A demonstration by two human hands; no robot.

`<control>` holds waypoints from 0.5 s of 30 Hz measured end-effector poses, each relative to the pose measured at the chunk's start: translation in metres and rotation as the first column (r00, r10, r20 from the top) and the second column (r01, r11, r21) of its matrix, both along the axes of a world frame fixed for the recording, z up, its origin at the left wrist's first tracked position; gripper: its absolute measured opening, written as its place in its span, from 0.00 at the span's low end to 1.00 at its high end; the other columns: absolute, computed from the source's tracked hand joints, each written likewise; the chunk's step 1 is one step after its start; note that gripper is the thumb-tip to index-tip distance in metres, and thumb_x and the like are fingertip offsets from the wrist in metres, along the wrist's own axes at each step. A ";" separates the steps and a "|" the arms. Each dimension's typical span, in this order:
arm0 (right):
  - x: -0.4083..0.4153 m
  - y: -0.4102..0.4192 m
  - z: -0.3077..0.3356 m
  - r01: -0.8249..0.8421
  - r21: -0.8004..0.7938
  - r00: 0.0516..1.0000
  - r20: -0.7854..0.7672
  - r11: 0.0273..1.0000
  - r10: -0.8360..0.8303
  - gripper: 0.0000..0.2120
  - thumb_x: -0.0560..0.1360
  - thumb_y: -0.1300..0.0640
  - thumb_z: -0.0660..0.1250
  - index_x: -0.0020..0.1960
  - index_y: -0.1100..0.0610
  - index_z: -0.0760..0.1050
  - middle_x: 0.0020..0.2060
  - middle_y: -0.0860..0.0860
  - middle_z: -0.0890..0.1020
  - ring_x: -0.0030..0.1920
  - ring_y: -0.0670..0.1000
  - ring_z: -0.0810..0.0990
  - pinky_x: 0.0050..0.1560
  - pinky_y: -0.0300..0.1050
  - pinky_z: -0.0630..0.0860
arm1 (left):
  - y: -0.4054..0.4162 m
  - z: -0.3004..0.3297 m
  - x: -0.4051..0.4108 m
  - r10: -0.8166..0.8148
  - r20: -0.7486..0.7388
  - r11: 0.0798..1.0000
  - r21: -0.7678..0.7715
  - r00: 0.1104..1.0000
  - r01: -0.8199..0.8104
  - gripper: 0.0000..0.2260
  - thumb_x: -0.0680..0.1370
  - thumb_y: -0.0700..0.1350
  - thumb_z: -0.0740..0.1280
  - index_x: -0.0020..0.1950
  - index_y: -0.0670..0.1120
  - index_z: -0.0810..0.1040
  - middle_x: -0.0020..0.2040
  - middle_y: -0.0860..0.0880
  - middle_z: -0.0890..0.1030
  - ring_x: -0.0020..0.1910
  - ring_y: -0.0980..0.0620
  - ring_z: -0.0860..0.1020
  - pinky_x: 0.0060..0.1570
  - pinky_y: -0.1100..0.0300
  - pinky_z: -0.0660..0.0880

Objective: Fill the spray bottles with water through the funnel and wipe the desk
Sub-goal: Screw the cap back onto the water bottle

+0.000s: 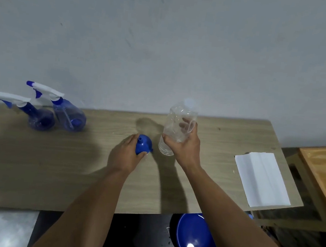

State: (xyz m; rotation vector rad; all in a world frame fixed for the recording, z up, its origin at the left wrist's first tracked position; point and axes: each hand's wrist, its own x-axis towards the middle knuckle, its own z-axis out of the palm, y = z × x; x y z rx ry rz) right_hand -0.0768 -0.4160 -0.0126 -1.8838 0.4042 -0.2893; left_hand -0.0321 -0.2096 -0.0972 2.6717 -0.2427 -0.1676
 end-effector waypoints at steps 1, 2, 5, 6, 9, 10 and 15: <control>0.006 0.000 0.003 -0.001 0.010 1.000 0.010 1.000 0.001 0.36 0.67 0.50 0.84 0.69 0.46 0.69 0.60 0.45 0.80 0.61 0.41 0.80 0.58 0.36 0.77 | -0.001 0.003 0.007 -0.004 0.007 1.000 0.009 1.000 0.004 0.35 0.74 0.61 0.71 0.77 0.51 0.66 0.75 0.54 0.71 0.72 0.51 0.72 0.66 0.50 0.74; 0.014 0.001 0.007 -0.005 0.019 1.000 0.018 1.000 0.004 0.37 0.67 0.50 0.84 0.70 0.46 0.68 0.60 0.45 0.80 0.61 0.41 0.80 0.57 0.34 0.77 | -0.001 0.005 0.014 -0.010 0.018 1.000 0.012 1.000 0.010 0.34 0.74 0.61 0.71 0.77 0.51 0.66 0.74 0.54 0.72 0.71 0.51 0.72 0.66 0.50 0.74; 0.045 0.003 0.017 -0.031 0.011 0.999 0.032 0.999 0.031 0.38 0.68 0.49 0.83 0.71 0.45 0.67 0.61 0.47 0.80 0.61 0.44 0.80 0.57 0.36 0.77 | -0.004 0.012 0.041 -0.013 0.048 1.000 0.006 0.999 0.013 0.31 0.74 0.59 0.72 0.74 0.52 0.68 0.71 0.54 0.75 0.67 0.49 0.75 0.61 0.50 0.77; 0.056 0.004 0.017 -0.036 0.000 0.999 0.038 0.999 0.036 0.38 0.68 0.48 0.83 0.71 0.45 0.67 0.61 0.47 0.79 0.61 0.46 0.80 0.59 0.40 0.78 | -0.004 0.013 0.050 -0.006 0.054 1.000 -0.001 0.999 0.006 0.30 0.73 0.59 0.72 0.72 0.53 0.69 0.68 0.55 0.76 0.64 0.48 0.77 0.58 0.50 0.78; 0.087 0.009 0.011 -0.045 -0.028 0.998 0.044 0.999 0.046 0.38 0.68 0.47 0.83 0.71 0.45 0.67 0.62 0.47 0.79 0.62 0.48 0.79 0.62 0.47 0.79 | -0.004 0.013 0.077 0.030 0.048 0.999 -0.023 0.998 -0.029 0.27 0.71 0.60 0.72 0.67 0.58 0.68 0.61 0.55 0.79 0.55 0.47 0.80 0.50 0.48 0.80; 0.096 0.010 0.008 -0.054 -0.038 0.998 0.042 0.998 0.055 0.38 0.68 0.47 0.83 0.71 0.46 0.67 0.63 0.47 0.79 0.63 0.49 0.79 0.62 0.47 0.79 | -0.004 0.012 0.084 0.041 0.039 0.999 -0.032 0.998 -0.040 0.26 0.71 0.60 0.72 0.66 0.59 0.68 0.60 0.54 0.79 0.54 0.46 0.80 0.49 0.48 0.80; 0.126 0.013 -0.005 -0.085 -0.048 0.996 0.020 0.995 0.086 0.38 0.68 0.47 0.83 0.71 0.49 0.67 0.64 0.48 0.79 0.63 0.50 0.79 0.58 0.43 0.78 | -0.005 0.000 0.109 0.037 0.024 0.997 -0.062 0.999 -0.035 0.27 0.71 0.57 0.73 0.67 0.58 0.68 0.60 0.51 0.80 0.53 0.45 0.81 0.50 0.48 0.80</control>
